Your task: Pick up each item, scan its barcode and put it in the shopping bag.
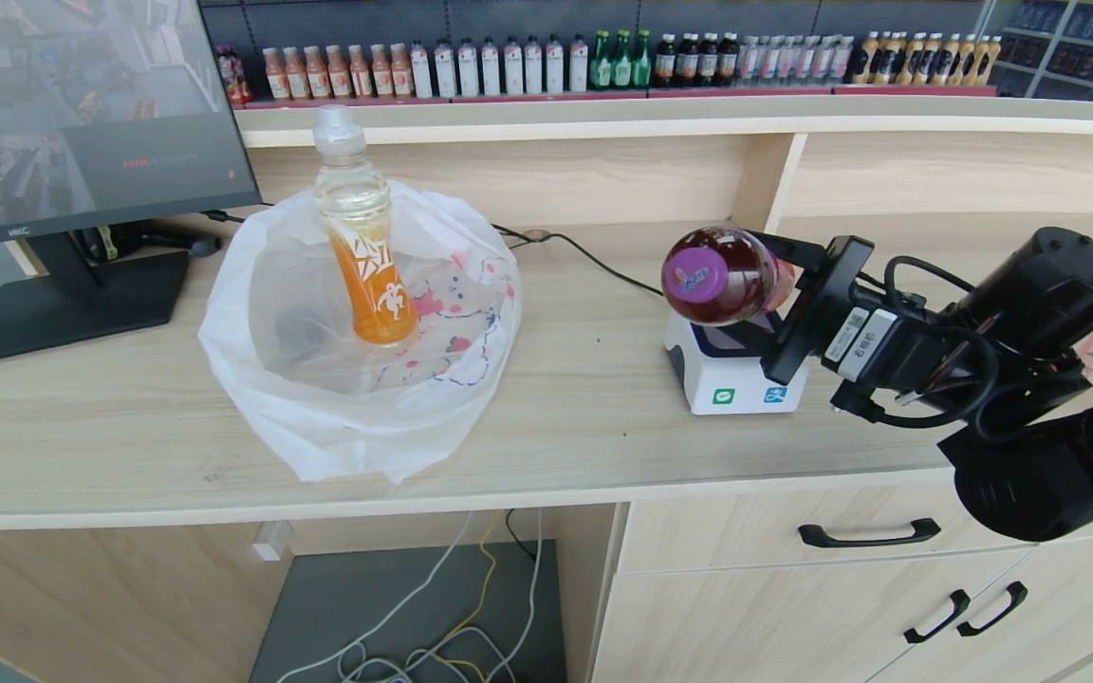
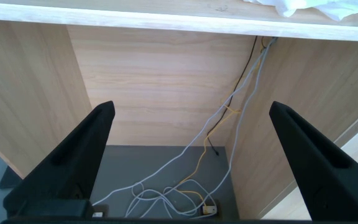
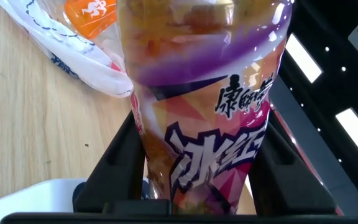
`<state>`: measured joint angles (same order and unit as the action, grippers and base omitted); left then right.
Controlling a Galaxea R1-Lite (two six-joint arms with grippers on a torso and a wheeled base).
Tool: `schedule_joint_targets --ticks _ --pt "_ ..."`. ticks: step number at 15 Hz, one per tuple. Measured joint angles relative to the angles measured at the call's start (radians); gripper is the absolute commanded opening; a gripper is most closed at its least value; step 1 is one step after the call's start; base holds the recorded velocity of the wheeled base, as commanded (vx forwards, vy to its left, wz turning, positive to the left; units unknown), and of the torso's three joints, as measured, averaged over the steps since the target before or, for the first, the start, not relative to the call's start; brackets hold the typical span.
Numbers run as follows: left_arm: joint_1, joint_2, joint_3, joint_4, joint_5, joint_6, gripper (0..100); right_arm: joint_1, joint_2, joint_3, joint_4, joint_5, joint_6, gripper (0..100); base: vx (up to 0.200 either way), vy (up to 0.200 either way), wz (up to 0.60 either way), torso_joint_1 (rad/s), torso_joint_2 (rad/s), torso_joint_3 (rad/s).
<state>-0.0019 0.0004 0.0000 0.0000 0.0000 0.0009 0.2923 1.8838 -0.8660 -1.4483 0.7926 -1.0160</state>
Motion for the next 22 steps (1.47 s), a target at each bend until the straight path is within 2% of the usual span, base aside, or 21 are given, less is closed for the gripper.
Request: schedule_joint_targets --ticks 12,18,20,22 --pt "0.001 0.000 0.000 0.000 0.000 -0.001 100 0.020 -0.010 0.001 0.004 -0.009 -0.001 0 0.000 0.000 0.00 0.000 0.00 0.000" --pt "0.000 0.000 0.000 0.000 0.000 0.000 100 0.025 -0.021 -0.004 0.005 -0.022 0.056 0 0.000 0.000 0.00 0.000 0.00 0.000" --pt "0.000 0.000 0.000 0.000 0.000 0.000 100 0.031 -0.039 -0.001 0.004 -0.066 0.101 0 0.000 0.000 0.00 0.000 0.00 0.000" --pt "0.001 0.000 0.000 0.000 0.000 -0.001 100 0.054 -0.063 0.005 -0.004 -0.218 0.221 0 0.000 0.000 0.00 0.000 0.00 0.000"
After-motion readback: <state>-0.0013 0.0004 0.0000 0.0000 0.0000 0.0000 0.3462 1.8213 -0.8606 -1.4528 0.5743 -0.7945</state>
